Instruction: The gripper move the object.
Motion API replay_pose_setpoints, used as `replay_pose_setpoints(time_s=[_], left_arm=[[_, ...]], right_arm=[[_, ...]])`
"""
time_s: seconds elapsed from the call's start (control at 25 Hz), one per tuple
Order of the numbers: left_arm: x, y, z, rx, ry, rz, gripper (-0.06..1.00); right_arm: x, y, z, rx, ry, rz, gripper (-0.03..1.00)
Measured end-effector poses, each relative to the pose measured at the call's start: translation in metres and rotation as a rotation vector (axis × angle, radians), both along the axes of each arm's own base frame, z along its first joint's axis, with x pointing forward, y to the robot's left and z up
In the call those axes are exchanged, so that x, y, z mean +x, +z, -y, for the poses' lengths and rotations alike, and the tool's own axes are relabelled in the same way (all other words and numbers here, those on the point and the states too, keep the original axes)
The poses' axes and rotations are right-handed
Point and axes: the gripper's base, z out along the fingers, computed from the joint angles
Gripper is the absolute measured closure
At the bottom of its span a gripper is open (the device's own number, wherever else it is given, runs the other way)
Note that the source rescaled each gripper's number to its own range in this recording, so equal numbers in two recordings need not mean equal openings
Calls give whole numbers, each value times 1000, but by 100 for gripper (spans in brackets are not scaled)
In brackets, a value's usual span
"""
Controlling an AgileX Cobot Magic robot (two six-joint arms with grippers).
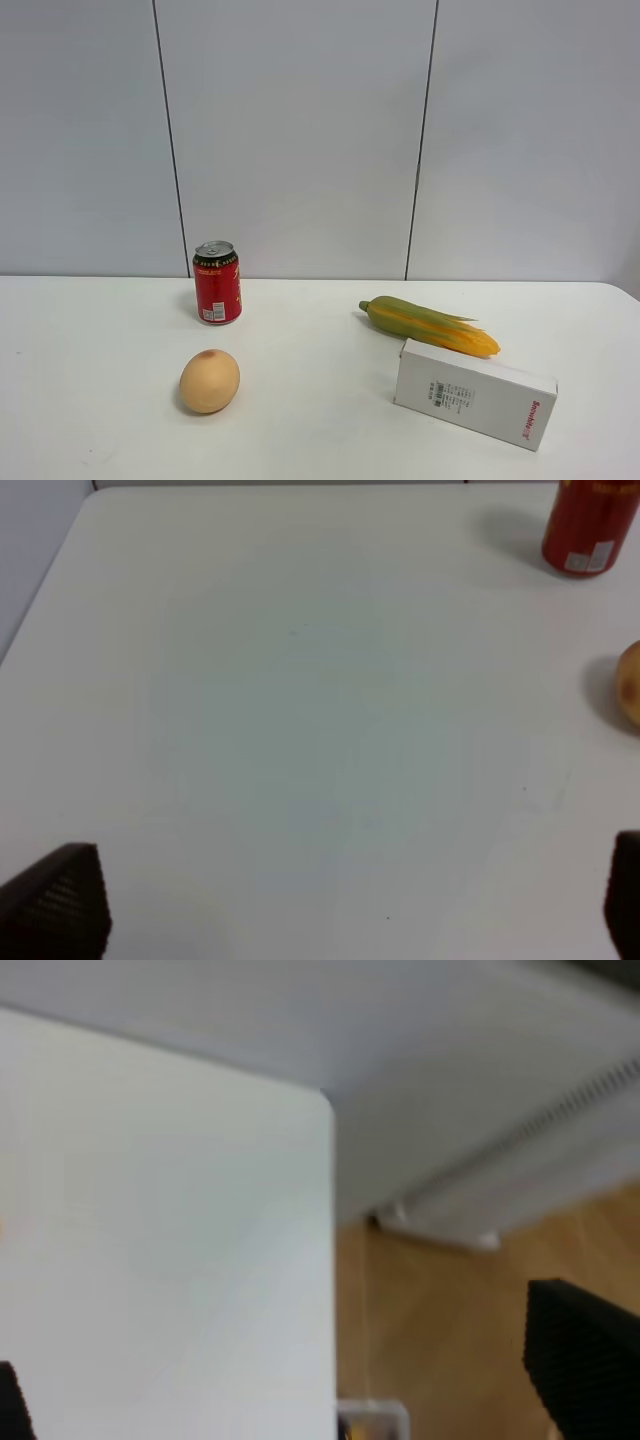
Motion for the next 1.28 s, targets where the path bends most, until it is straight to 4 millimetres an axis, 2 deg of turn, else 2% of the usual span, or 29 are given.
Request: replay_pose_setpoints(time_s=[0.08, 0.2, 0.36, 0.6, 0.8, 0.96, 1.08, 1.28], left_arm=[[0, 0, 0, 0, 0, 0, -6], [0, 0, 0, 0, 0, 0, -6], [0, 0, 0, 0, 0, 0, -6], [0, 0, 0, 0, 0, 0, -6], [0, 0, 0, 0, 0, 0, -6], [0, 0, 0, 0, 0, 0, -6], [0, 0, 0, 0, 0, 0, -6], [0, 0, 0, 0, 0, 0, -6]], right_arm=[[-28, -10, 18, 1, -83, 12, -3], [-59, -23, 33, 11, -184, 43, -3], [-93, -44, 36, 104, -260, 125, -3], [-123, -94, 28, 274, -282, 135, -3], [-150, -143, 21, 356, -251, 151, -3], [-170, -173, 17, 379, -200, 211, -3], [-177, -177, 16, 356, -148, 287, -3], [-175, -179, 12, 333, -61, 264, -3]])
